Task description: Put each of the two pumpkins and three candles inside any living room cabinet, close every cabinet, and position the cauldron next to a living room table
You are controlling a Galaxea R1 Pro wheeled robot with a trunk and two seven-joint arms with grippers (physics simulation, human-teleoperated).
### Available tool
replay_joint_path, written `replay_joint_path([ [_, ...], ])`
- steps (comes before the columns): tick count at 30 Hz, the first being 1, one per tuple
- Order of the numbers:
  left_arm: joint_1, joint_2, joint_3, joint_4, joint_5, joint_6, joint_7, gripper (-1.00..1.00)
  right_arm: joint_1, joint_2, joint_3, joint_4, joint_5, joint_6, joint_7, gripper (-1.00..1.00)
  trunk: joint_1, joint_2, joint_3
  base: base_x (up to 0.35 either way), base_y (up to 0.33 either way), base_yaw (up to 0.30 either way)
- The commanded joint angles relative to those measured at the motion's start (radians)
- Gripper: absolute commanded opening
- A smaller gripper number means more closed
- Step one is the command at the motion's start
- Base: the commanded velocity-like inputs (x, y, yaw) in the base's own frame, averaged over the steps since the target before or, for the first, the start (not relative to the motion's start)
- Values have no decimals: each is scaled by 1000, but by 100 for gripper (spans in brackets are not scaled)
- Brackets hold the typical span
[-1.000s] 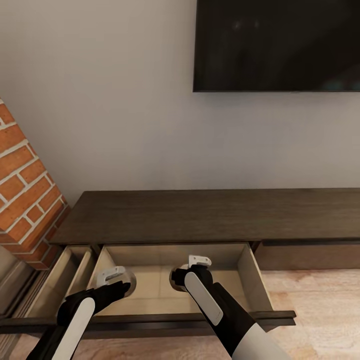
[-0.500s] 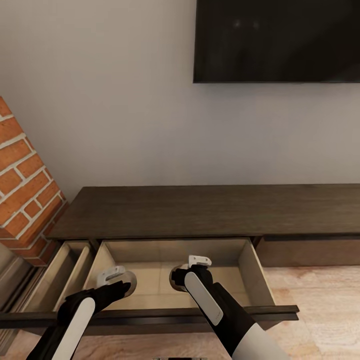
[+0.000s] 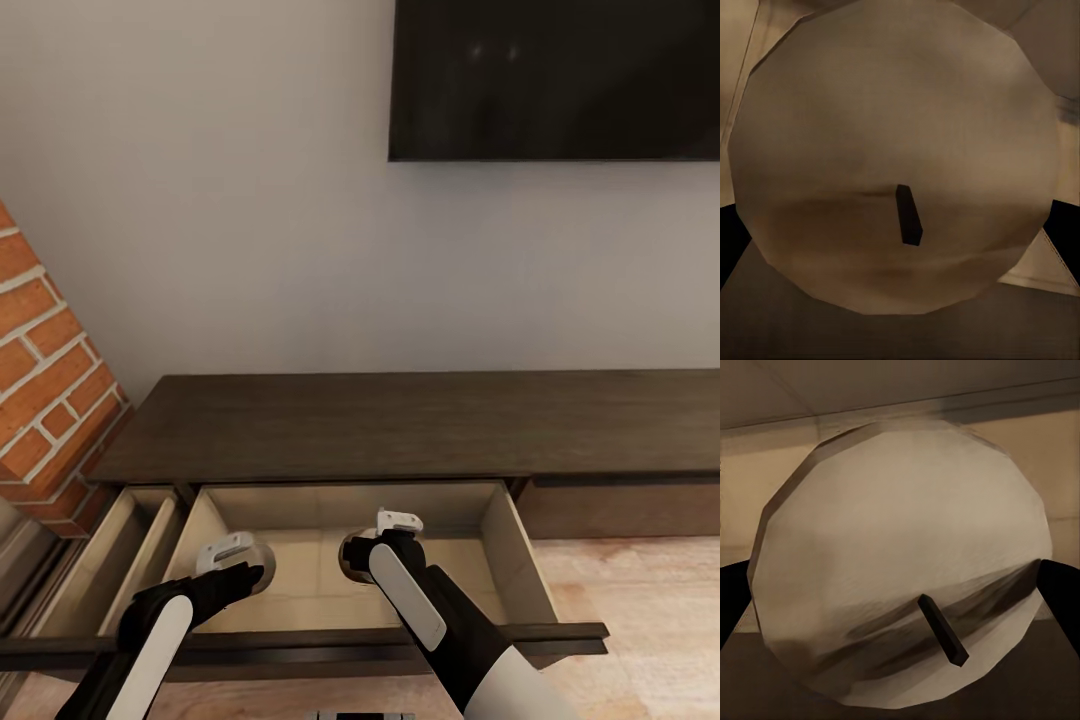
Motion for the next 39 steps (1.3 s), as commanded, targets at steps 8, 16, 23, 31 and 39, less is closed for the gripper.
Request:
replay_joint_path([
  [8, -1, 2, -2, -1, 11, 1, 8, -100, -1, 0, 1, -1, -8, 2, -9, -100, 0, 0, -1, 67, 2, 0],
  [16, -1, 2, -2, -4, 11, 0, 9, -100, -1, 0, 1, -1, -8, 3, -9, -100, 0, 0, -1, 6, 0, 0],
  [23, -1, 2, -2, -6, 11, 0, 11, -100, -1, 0, 1, -1, -9, 3, -9, -100, 27, -49, -23, 0, 0, 0],
  [31, -1, 1, -2, -6, 11, 0, 11, -100, -1, 0, 1, -1, -9, 3, -9, -100, 58, -105, -48, 0, 0, 0],
  [39, -1, 1, -2, -6, 11, 1, 11, -100, -1, 0, 1, -1, -9, 2, -9, -100, 68, -121, -77, 0, 0, 0],
])
